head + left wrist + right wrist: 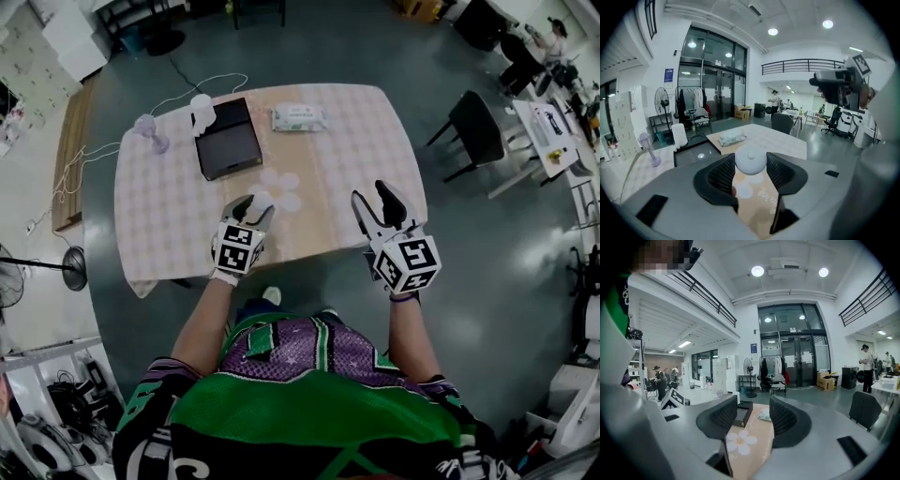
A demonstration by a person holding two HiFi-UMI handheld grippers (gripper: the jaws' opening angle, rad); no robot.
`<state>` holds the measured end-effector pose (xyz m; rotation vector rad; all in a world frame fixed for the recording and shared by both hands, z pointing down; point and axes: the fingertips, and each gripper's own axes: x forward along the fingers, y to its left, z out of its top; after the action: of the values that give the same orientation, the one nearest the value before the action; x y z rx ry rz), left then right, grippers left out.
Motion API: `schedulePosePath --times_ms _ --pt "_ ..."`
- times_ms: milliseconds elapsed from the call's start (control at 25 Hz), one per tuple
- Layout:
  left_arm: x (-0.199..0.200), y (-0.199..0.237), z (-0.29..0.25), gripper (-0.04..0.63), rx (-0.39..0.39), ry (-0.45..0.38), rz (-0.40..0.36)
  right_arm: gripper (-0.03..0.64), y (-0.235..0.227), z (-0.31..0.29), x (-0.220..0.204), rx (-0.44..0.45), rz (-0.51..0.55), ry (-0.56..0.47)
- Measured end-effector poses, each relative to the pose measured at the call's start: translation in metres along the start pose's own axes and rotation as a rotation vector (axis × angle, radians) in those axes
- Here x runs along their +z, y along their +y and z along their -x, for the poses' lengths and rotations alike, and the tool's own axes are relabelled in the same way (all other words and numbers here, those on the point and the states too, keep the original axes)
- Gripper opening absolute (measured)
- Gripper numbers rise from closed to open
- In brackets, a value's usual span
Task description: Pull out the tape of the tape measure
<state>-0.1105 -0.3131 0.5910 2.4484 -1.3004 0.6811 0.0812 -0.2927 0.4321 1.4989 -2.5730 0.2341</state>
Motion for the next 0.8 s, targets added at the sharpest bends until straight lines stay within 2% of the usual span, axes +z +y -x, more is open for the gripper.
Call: schedulePosePath --times_ms 200,480,800 --pt "0.059 -0.018 0.040 0.235 0.021 -0.115 -0.002 0.202 -0.007 0.016 0.019 0.028 0.004 -0.044" --pt "0.127 -0.046 0.088 0.233 0.047 -0.245 -0.045 0.202 -0.019 0.043 0.046 0.042 0.011 -0.114" --pt "0.202 -0.085 0.129 0.235 0.021 -0.382 -0.158 0.202 -0.021 0.067 0.078 0.056 0.045 -0.184"
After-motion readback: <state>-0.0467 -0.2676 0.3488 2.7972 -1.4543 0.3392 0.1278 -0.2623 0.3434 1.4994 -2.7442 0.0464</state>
